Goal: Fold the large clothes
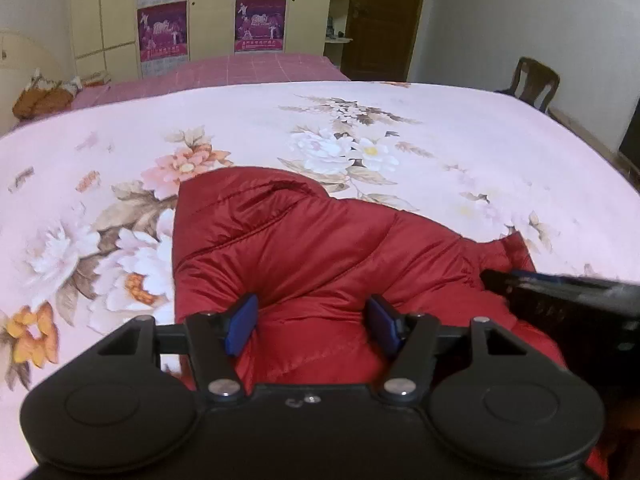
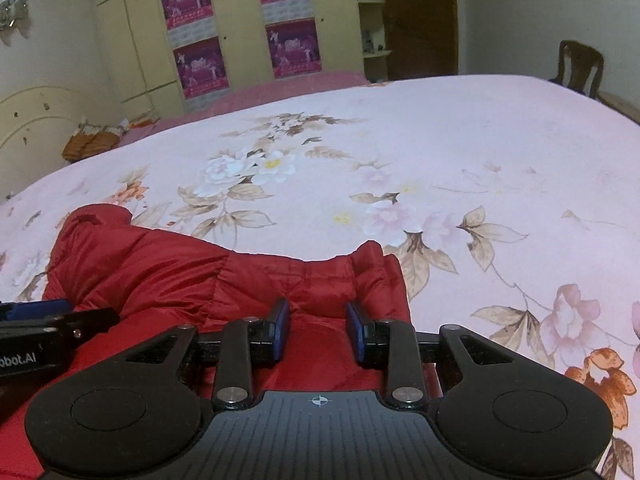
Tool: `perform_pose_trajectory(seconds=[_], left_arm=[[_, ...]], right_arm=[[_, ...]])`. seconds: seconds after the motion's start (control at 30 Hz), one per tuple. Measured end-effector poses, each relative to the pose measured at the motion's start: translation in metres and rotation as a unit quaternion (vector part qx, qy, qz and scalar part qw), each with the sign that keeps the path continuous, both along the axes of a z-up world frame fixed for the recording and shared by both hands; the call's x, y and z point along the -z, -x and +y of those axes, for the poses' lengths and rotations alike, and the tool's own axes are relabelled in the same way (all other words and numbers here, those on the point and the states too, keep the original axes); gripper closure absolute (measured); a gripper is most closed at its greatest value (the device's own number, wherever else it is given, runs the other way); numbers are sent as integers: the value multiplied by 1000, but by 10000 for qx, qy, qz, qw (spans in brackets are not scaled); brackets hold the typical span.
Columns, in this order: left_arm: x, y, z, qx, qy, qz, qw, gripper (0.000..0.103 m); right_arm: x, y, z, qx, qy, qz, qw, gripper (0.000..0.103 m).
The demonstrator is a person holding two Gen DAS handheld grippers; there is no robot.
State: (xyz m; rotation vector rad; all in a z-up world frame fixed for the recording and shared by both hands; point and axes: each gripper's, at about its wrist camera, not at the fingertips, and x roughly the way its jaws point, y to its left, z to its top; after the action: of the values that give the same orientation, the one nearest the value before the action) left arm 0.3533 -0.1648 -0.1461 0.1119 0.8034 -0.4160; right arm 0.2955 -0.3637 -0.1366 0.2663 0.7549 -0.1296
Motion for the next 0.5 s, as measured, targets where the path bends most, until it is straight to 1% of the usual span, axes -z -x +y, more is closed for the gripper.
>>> perform_pose_trajectory(seconds=[0.07,0.13,0.23,0.33,0.5], left_arm=[[-4,4,0,-19,-80,-74,9999,42],[-10,7,1,-102,-91,-88,9999,44],[-21,15,4,-204,-3,-86,9998,44],[-33,27,6,-168,68,-133,9997,44],[-47,53,8,-60,140,-210,9997,43]], right_arm=[[-10,2,-3,-17,-58,60,10000,73],[-23,10,-2,4,-67,13,10000,73],[-43,26,1,-85,25,-72,9999,73],[-60,47,4,-212,91,-212,9995,73],[-72,84,10,-465,150,-280,9984,73]])
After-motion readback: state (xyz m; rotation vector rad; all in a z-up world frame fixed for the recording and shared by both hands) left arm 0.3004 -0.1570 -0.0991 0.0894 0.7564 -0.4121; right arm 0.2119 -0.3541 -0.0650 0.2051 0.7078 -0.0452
